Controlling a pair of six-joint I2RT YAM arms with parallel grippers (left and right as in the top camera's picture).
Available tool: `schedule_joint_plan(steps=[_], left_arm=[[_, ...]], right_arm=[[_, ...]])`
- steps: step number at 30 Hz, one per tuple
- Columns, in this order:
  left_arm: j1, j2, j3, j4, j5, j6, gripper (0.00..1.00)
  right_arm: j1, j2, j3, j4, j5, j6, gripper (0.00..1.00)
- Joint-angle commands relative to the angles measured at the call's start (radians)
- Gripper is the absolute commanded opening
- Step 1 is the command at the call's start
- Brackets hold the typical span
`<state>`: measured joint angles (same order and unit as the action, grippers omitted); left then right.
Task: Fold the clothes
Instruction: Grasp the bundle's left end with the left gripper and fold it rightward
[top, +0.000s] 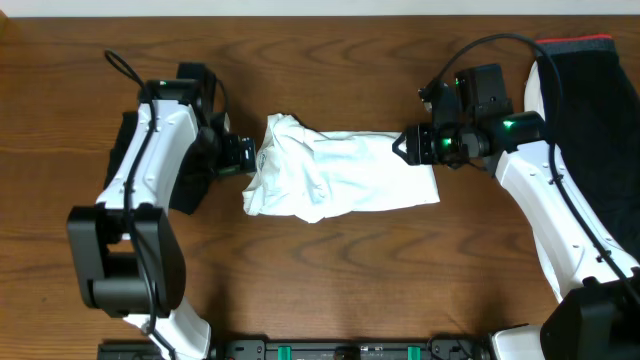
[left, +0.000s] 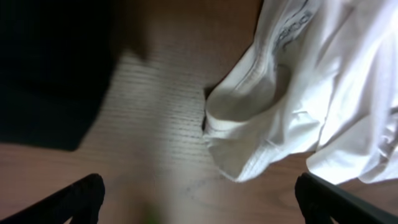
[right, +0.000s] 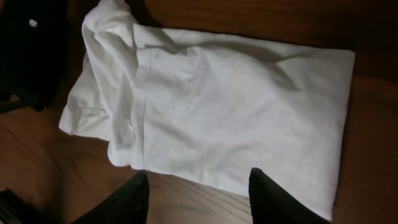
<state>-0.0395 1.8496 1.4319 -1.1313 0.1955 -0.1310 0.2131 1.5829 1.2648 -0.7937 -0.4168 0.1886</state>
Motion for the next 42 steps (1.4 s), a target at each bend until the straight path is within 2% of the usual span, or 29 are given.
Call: schedule_joint_plan(steps=[1, 7, 14, 16, 19, 22, 23, 24, 25, 26, 27, 31, 34, 36, 42], left_arm=[[0.006, 0.010, -0.083, 0.080, 0.090, 0.002, 1.00], [0.005, 0.010, -0.232, 0.268, 0.223, -0.015, 1.00], [0.003, 0.012, -0.371, 0.463, 0.245, -0.124, 1.00], [0.003, 0.012, -0.394, 0.505, 0.266, -0.133, 0.96], [-0.002, 0.012, -0.400, 0.553, 0.311, -0.134, 0.80], [-0.018, 0.012, -0.400, 0.595, 0.365, -0.137, 0.53], [-0.021, 0.012, -0.400, 0.599, 0.375, -0.137, 0.49], [-0.028, 0.012, -0.400, 0.602, 0.391, -0.137, 0.41], [-0.034, 0.012, -0.400, 0.602, 0.397, -0.137, 0.31], [-0.038, 0.012, -0.400, 0.598, 0.396, -0.137, 0.13], [-0.039, 0.011, -0.400, 0.592, 0.396, -0.137, 0.06], [-0.008, -0.027, -0.391, 0.553, 0.394, -0.137, 0.06], [0.043, -0.108, -0.345, 0.460, 0.348, -0.136, 0.06], [0.084, -0.203, -0.281, 0.360, 0.267, -0.087, 0.06], [0.071, -0.352, -0.135, 0.214, 0.201, 0.019, 0.06]], right_arm=[[-0.005, -0.019, 0.010, -0.012, 0.003, -0.035, 0.50], [-0.005, -0.019, 0.010, -0.015, 0.010, -0.041, 0.49], [-0.005, -0.019, 0.010, -0.015, 0.010, -0.041, 0.48], [-0.005, -0.019, 0.010, -0.014, 0.010, -0.041, 0.48], [-0.005, -0.019, 0.010, -0.014, 0.010, -0.040, 0.47], [-0.005, -0.019, 0.010, -0.014, 0.010, -0.040, 0.46], [-0.005, -0.019, 0.010, -0.014, 0.010, -0.040, 0.46], [-0.005, -0.019, 0.010, -0.015, 0.010, -0.040, 0.46], [-0.005, -0.019, 0.010, -0.014, 0.010, -0.040, 0.45], [-0.005, -0.019, 0.010, -0.014, 0.010, -0.040, 0.45], [-0.005, -0.019, 0.010, -0.014, 0.009, -0.040, 0.44], [-0.005, -0.019, 0.010, -0.015, 0.010, -0.040, 0.44], [-0.005, -0.019, 0.010, -0.014, 0.010, -0.040, 0.44], [-0.005, -0.019, 0.010, -0.015, 0.010, -0.040, 0.44], [-0.005, -0.019, 0.010, -0.010, 0.010, -0.040, 0.44]])
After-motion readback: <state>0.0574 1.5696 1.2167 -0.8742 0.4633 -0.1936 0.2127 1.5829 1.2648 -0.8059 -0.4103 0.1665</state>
